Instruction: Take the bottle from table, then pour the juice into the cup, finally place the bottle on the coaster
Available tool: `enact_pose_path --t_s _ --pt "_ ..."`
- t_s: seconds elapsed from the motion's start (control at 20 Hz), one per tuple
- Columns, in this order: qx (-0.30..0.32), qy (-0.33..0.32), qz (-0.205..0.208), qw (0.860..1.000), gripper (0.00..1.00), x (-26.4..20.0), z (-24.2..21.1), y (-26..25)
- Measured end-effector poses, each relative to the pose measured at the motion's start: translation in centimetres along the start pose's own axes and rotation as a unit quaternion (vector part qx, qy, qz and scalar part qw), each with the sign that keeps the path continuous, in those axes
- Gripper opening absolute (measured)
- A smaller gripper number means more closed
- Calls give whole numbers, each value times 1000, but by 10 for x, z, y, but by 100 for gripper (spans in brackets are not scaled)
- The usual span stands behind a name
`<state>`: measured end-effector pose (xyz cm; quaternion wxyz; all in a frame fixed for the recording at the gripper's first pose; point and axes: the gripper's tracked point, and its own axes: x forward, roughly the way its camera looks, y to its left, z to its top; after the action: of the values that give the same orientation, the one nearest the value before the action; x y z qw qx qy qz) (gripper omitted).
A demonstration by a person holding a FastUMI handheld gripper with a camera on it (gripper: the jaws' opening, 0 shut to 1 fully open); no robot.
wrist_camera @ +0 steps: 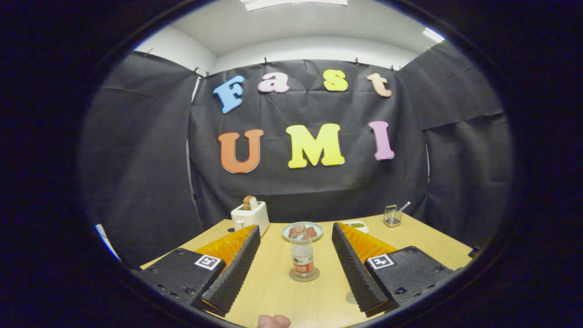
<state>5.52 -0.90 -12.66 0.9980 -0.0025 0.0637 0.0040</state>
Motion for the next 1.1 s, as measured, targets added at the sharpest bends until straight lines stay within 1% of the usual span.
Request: enact_pose_path --t_s 0.1,0.3,0.55,0.65,0.8,1.1 --pt "-4 -2 5 1000 100 -27 11 6" --pt "-15 5 11 1000 100 -75 14 8" --pt "-21 -2 8 1000 100 -111 13 3" --pt "-28 -14 5 1000 100 -122 18 -1" --pt "-16 -20 9 1000 100 -131 19 -1" --pt "-16 -18 19 1000 100 -132 14 6"
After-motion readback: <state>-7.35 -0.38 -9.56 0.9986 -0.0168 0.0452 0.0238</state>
